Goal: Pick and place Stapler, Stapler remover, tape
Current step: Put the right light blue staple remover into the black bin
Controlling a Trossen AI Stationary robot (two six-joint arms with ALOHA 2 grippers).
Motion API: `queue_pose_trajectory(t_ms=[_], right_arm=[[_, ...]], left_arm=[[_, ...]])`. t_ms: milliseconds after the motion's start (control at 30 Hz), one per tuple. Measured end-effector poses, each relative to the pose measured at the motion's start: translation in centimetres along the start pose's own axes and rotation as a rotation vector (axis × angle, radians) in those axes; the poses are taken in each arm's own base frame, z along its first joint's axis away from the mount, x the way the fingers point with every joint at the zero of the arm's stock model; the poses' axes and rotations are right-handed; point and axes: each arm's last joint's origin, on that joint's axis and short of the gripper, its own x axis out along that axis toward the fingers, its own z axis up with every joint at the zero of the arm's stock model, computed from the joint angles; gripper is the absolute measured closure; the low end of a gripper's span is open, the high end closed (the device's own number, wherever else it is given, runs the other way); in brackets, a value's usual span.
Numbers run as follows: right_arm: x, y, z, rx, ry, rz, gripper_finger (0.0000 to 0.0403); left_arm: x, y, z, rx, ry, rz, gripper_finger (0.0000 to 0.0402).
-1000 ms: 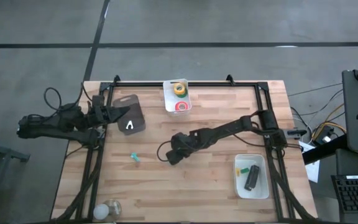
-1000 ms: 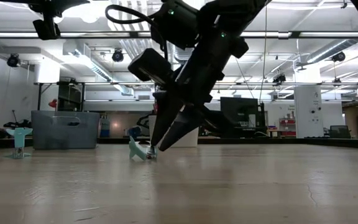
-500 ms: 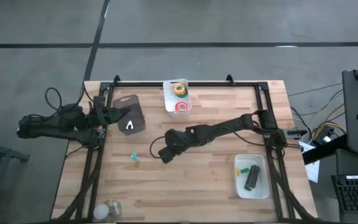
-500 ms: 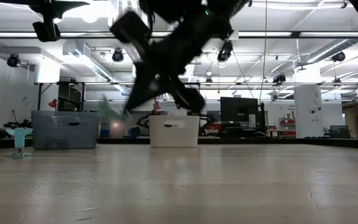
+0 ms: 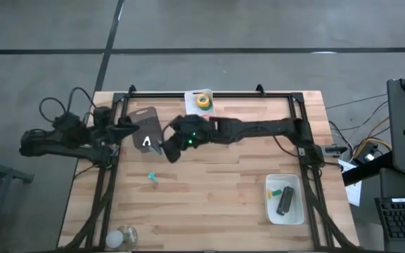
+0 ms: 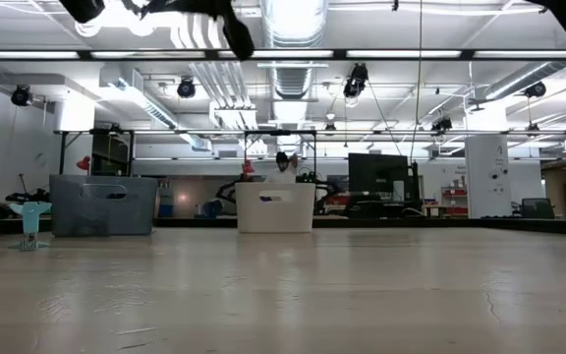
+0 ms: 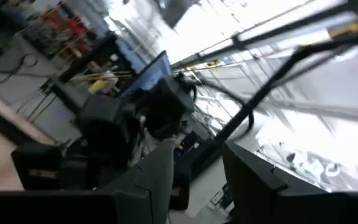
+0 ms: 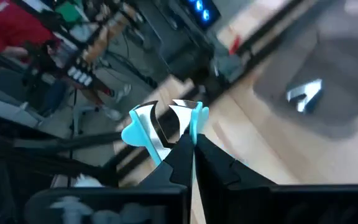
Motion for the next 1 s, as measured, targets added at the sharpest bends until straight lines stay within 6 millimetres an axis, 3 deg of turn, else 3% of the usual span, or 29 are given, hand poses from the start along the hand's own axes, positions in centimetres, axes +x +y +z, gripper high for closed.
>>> queue_pose_trajectory(t_ms=[267, 467, 1000], right_arm=[[-2.6, 3.0, 3.2, -0.055, -0.108, 0.072, 0.0394], [-4.1, 4.4, 4.7, -0.09, -0.205, 0.079, 0.0394], [-4.3, 4.3, 5.1, -0.09, -0.229, 0.064, 0.0394]], left_arm=[[-0.2, -0.6, 0.6, 0.136, -0.01, -0.028, 0.0259], [-0.1, -0.5, 0.4, 0.143, 0.004, -0.014, 0.0259], [1.7, 0.7, -0.6, 0.116, 0.05, 0.085, 0.0259]])
